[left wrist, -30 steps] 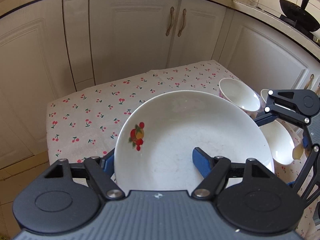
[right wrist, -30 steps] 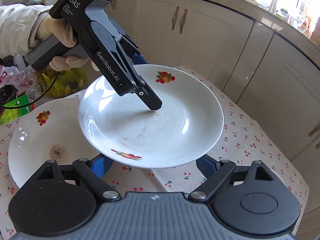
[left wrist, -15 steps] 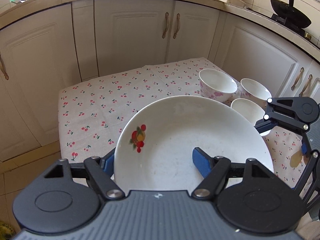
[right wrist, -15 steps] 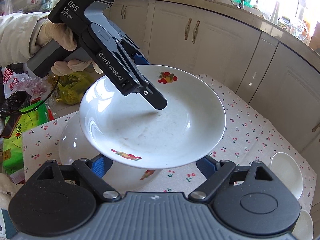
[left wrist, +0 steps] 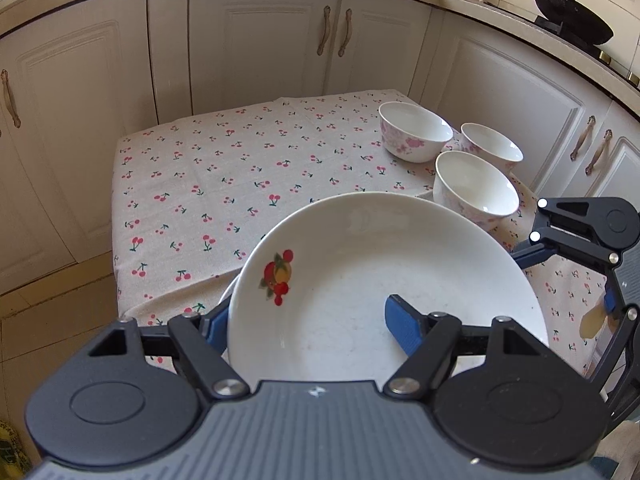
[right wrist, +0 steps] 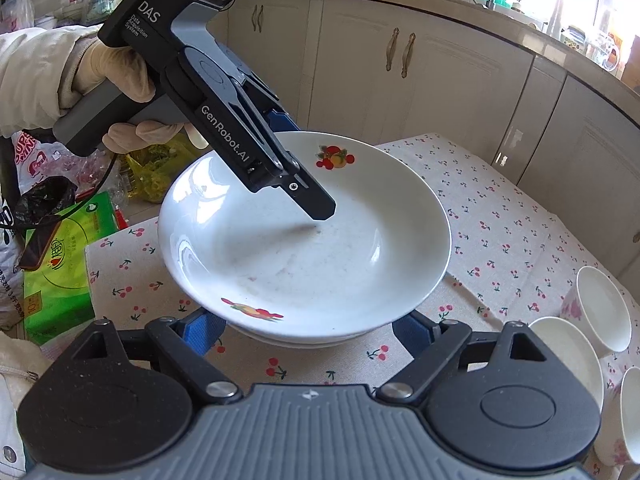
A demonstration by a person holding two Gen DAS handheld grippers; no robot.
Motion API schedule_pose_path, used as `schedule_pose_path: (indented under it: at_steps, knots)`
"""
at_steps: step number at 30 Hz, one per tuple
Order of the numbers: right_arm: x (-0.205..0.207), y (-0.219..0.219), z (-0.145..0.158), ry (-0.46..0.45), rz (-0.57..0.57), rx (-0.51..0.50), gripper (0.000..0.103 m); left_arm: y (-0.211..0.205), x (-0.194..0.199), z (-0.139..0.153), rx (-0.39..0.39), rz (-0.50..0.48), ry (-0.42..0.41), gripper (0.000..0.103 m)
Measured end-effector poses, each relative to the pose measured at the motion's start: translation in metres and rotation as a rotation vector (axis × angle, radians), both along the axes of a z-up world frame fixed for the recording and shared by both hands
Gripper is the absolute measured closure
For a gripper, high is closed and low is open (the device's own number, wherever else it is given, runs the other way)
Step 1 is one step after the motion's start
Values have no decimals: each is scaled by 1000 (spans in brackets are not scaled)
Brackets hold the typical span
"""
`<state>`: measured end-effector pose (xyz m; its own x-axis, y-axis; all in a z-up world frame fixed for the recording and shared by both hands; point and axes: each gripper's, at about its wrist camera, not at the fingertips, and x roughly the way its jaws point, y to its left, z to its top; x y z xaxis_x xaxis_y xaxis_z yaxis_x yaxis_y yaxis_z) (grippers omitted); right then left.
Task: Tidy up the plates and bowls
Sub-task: 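Lower the fruit-decal plate onto the stained plate stack with the left tool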
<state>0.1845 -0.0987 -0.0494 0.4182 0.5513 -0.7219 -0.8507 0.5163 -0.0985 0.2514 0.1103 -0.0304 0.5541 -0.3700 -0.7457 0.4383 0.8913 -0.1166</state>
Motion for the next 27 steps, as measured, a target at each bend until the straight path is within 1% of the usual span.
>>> schedule_pose_path:
  at_steps: [12,27]
  knots:
    - [-1,4,-10,30,-9,-37,10,-2,5,-18,-8,-3,40,27]
    - [6,5,-14,55,-24,-50,10,-2,16,-30,-10,-5,81,27]
